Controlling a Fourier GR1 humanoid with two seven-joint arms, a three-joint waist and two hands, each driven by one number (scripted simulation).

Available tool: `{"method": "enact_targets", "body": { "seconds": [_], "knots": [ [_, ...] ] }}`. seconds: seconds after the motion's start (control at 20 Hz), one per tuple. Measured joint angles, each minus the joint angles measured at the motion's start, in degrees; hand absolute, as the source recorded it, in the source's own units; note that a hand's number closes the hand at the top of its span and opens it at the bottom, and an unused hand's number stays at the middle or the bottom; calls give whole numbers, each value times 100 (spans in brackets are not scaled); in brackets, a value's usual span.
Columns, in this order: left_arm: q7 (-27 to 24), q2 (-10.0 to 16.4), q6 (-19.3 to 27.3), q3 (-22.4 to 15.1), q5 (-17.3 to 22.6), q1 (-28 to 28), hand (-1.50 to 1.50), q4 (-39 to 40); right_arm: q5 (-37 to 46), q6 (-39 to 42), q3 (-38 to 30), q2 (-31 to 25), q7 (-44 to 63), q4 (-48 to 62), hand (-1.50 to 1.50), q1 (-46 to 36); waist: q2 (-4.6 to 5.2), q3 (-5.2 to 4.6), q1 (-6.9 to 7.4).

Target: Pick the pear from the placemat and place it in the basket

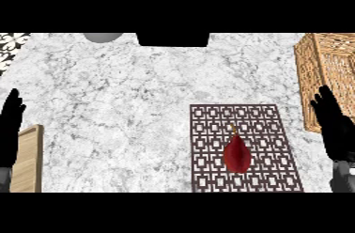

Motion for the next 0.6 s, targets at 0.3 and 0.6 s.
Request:
{"method": "enact_targets", "body": {
  "seconds": [0.3, 0.6],
  "knots": [
    [-338, 59, -486, -352, -243, -548, 0, -442, 129, 476, 1045, 574, 138, -479, 150, -876, 56, 66, 73],
    [-415, -34, -914, -750, -324, -942, 0, -705, -173, -556, 2212, 1824, -91, -755, -150, -1416, 48, 95, 63]
  ]
}}
